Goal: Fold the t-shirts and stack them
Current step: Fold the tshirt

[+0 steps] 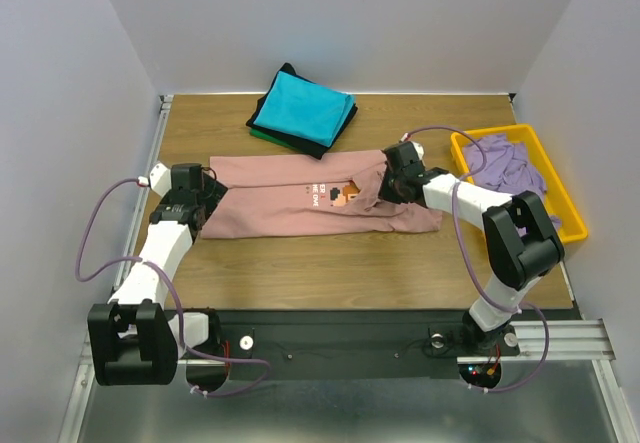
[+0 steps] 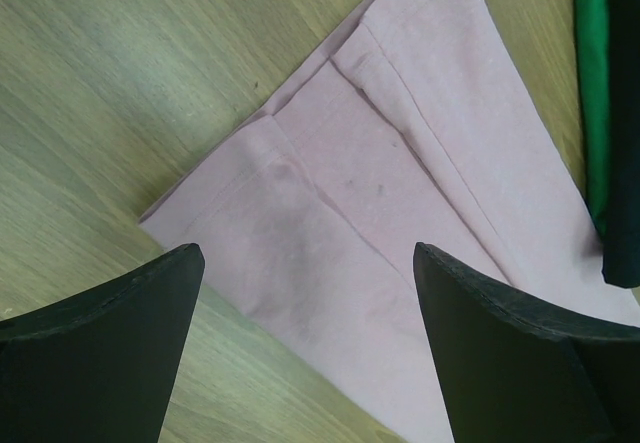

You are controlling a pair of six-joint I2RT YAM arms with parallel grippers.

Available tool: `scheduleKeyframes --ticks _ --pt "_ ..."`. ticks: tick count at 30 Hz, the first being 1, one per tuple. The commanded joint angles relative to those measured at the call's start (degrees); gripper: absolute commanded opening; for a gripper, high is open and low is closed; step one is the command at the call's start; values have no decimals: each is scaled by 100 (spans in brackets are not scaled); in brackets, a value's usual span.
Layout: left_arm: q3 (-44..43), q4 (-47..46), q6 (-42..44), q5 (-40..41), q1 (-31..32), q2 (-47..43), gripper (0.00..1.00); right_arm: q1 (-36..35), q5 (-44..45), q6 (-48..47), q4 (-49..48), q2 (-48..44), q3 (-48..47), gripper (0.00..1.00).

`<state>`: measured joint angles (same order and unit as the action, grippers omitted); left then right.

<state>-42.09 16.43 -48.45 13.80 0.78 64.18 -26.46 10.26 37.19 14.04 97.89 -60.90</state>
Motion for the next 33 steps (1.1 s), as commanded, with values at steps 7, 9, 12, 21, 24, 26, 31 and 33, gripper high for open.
scheduleKeyframes --ticks 7,9,12,21,24,26,31,33 --pt "-1 -122 125 0 2 86 98 44 -156 -220 -578 -24 -456 1" --pt "7 -140 134 0 10 121 98 44 -349 -423 -578 142 -615 1" --pt "-19 -140 160 -9 2 173 98 36 -595 -739 -552 502 -1001 5" --pt "-107 -131 213 -53 2 375 98 44 -920 -1012 -341 1276 -2003 25" --pt "-124 -140 221 -53 2 411 98 44 -991 -1047 -341 1522 -2223 36" --pt "-124 -131 222 -53 2 428 98 44 -948 -1143 -341 1619 -2416 46" --pt "-124 -140 239 -97 10 446 98 44 -1000 -1275 -350 1401 -2532 68" --pt "-107 -166 248 -115 2 420 98 44 -991 -1302 -350 1051 -2357 80"
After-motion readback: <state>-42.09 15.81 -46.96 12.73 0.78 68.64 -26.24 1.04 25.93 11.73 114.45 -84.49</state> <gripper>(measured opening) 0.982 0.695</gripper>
